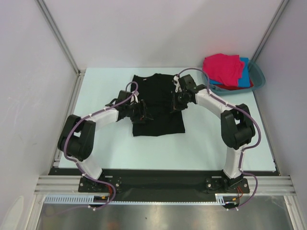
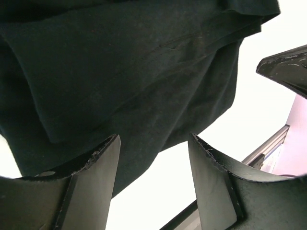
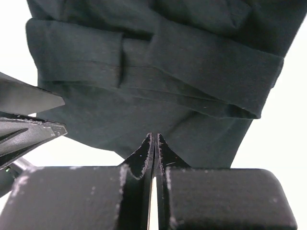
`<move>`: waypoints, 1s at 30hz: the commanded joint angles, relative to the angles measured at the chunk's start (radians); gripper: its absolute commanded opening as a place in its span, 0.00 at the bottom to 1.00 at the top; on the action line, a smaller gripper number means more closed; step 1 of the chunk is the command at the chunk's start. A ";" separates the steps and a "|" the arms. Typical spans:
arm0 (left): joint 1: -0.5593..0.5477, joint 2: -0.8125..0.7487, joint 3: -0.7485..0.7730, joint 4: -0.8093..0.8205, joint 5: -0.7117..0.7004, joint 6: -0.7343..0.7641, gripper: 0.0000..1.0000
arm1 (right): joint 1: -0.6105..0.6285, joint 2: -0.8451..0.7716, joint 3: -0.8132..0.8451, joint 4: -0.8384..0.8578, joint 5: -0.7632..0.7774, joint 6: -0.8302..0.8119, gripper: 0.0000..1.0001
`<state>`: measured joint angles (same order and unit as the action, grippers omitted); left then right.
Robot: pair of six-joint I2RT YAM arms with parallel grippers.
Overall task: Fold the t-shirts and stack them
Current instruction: Fold the tshirt
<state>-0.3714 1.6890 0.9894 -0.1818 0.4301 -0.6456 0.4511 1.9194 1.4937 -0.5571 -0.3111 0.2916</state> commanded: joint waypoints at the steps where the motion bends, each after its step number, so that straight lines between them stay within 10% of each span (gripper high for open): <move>1: -0.009 0.026 0.026 0.031 0.003 0.020 0.64 | 0.000 0.023 -0.004 0.011 0.027 0.009 0.00; 30: 0.008 0.274 0.445 -0.139 -0.235 0.132 0.68 | -0.051 0.230 0.278 -0.006 0.136 -0.055 0.01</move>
<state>-0.3752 1.9598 1.3788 -0.3058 0.2569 -0.5549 0.4198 2.1338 1.6852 -0.5667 -0.1986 0.2634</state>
